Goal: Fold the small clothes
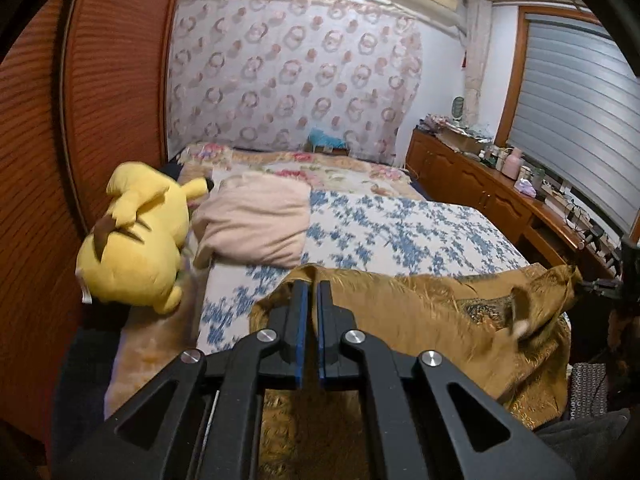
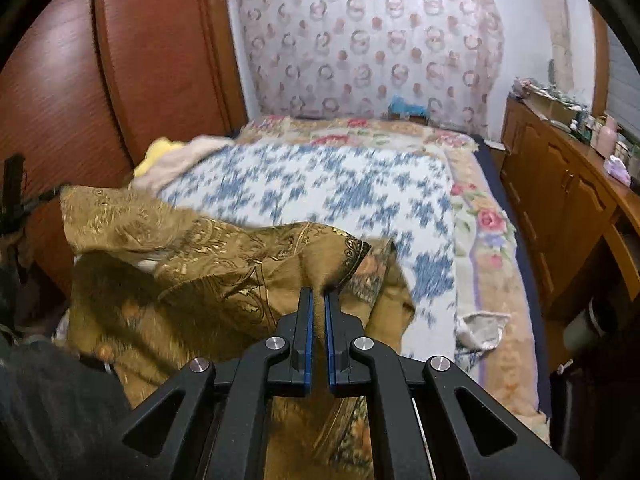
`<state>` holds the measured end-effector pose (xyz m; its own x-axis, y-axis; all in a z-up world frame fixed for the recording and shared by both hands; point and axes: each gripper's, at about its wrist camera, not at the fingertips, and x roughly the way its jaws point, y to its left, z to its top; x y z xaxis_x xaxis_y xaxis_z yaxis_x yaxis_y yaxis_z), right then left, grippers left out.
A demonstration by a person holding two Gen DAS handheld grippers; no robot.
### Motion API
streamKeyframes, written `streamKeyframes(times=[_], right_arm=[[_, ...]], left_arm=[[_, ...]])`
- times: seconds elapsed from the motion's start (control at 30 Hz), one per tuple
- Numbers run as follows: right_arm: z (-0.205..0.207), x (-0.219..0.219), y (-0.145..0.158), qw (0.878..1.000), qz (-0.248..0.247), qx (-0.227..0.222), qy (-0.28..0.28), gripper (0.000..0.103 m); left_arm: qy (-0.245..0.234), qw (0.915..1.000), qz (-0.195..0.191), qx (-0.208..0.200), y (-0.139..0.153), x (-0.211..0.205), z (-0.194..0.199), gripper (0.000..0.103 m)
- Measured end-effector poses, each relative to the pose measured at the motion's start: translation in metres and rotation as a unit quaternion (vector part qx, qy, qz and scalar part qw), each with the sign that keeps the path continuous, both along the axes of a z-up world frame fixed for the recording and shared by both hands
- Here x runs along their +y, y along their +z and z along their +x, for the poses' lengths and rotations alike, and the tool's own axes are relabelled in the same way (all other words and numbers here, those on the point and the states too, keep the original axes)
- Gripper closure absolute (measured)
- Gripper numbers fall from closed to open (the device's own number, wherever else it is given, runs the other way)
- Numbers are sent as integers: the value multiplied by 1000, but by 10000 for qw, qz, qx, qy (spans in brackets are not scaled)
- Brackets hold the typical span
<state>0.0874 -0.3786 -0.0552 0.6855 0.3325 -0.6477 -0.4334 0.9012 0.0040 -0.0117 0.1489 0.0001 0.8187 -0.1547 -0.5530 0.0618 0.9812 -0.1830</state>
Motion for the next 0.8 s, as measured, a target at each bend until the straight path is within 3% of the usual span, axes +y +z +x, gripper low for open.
streamKeyframes(times=[0.13,0.23,0.33,0.43,0.5,0.8], right_arm=[[1,10,4,9988,-478,-8,117,94],[2,9,14,9983,-573,-65,74,89],[4,6,23,9981,-596,-161,-9,77],[15,8,27,9976,-667,-160,-14,63],[27,8,25,9975,-697,-91,-80,62],[96,10,-19,9969,-490,334,-519,61]], left_arm=[[33,9998,-52,192,-6,10,4,94],[-40,9996,-2,278,-10,8,12,80],[-103,9991,-12,405,-17,4,24,63],[-198,9984,105,525,-23,-4,38,62],[-239,9975,281,605,-29,-11,51,62],[-350,9930,430,1045,-57,-21,108,61]])
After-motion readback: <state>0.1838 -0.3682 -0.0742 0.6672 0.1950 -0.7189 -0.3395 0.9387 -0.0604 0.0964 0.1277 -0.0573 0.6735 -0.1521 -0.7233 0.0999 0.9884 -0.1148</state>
